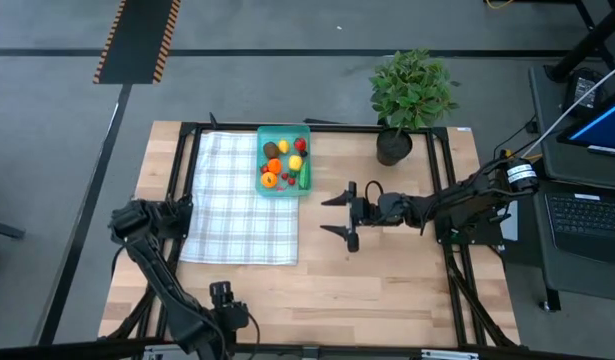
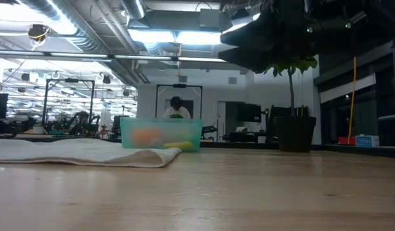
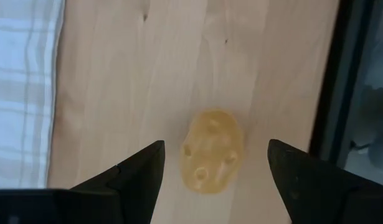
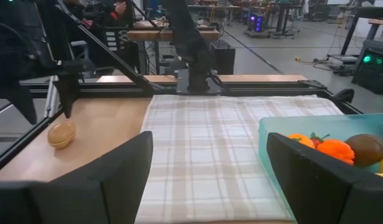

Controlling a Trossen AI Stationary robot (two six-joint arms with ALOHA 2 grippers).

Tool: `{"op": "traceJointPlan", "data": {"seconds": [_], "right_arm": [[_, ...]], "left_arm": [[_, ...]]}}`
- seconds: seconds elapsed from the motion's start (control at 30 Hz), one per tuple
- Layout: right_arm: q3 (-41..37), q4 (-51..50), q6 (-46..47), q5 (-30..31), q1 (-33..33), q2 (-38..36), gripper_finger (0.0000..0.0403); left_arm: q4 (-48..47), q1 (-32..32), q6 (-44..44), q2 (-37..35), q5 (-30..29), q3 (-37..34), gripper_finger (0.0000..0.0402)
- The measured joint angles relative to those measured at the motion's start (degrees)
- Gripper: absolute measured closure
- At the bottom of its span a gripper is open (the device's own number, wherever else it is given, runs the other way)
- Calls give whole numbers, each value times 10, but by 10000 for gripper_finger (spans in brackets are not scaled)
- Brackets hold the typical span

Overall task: Pick and placing Produce into tupperware
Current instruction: Put the brown potato into the blue bin

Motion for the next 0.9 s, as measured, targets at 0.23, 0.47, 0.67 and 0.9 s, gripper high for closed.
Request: {"op": "traceJointPlan", "data": {"seconds": [0.23, 0.47, 0.67, 0.9], "right_arm": [[0, -1, 0, 0, 9, 0, 87], [0, -2, 0, 0, 12, 0, 87], [0, -2, 1, 0, 12, 0, 87], [0, -2, 0, 0, 12, 0, 87]], "left_arm": [[0, -3, -13, 16, 5, 0, 127], [11, -13, -33, 30, 5, 0, 127], [38, -24, -39, 30, 5, 0, 127], [37, -25, -40, 30, 5, 0, 127]]}}
